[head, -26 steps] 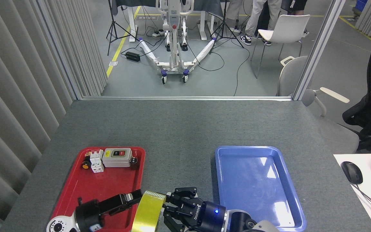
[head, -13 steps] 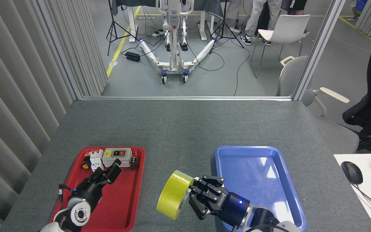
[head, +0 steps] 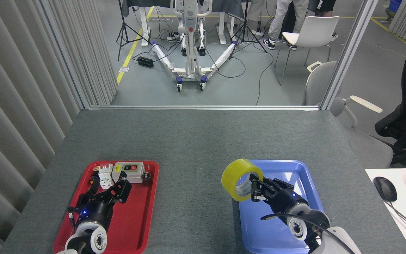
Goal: Place and move tape with both arms
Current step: 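Lower the tape roll into the blue tray with the right gripper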
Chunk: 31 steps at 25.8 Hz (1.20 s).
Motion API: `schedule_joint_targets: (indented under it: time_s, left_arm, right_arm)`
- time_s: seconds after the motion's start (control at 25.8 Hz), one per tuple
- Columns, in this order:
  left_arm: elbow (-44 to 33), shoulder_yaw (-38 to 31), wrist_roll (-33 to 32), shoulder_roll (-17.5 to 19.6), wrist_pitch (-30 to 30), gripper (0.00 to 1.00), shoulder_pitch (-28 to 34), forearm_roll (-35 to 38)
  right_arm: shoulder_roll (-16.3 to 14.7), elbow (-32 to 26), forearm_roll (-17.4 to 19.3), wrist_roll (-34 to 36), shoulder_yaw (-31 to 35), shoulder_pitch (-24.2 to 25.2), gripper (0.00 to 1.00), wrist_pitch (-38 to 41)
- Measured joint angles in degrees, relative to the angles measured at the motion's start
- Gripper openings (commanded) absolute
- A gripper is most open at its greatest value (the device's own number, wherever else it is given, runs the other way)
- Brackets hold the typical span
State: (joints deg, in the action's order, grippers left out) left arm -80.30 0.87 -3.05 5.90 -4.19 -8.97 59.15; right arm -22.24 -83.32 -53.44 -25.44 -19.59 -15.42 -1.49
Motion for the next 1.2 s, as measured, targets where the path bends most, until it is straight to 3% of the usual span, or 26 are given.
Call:
schedule_joint_targets:
  time_s: [0.27,0.46,0.62,0.89,1.2]
  left_arm:
    - [0.6,-0.5,12.3,0.2,5.9,0.99,2.4,4.5]
    - [1.8,-0.4,14.1,0.4,8.1,0.99,2.7,6.1]
    - [2.1,0.1,14.3,0.4,10.2,0.99,3.4,6.4]
    - [2.6,2.5,14.1,0.1,11.5,0.99,3.6,6.4]
    - [2.6,4.4,14.0,0.0,11.2,0.99,3.4,6.5]
  right_arm:
    - [-8.1,0.2,9.0,-10.5,-0.9,-1.0,0.16,-4.4]
    - [-12.1,0.4,15.3,-16.8,-2.4,-1.3,0.16,-7.6]
    - [-14.2,1.5,17.2,-19.5,-4.2,-2.7,0.16,-12.4]
    - [-14.4,12.2,18.8,-20.6,-12.7,-11.5,0.16,-17.8]
    - [-11.4,21.8,20.9,-19.4,-18.4,-17.3,0.16,-17.2]
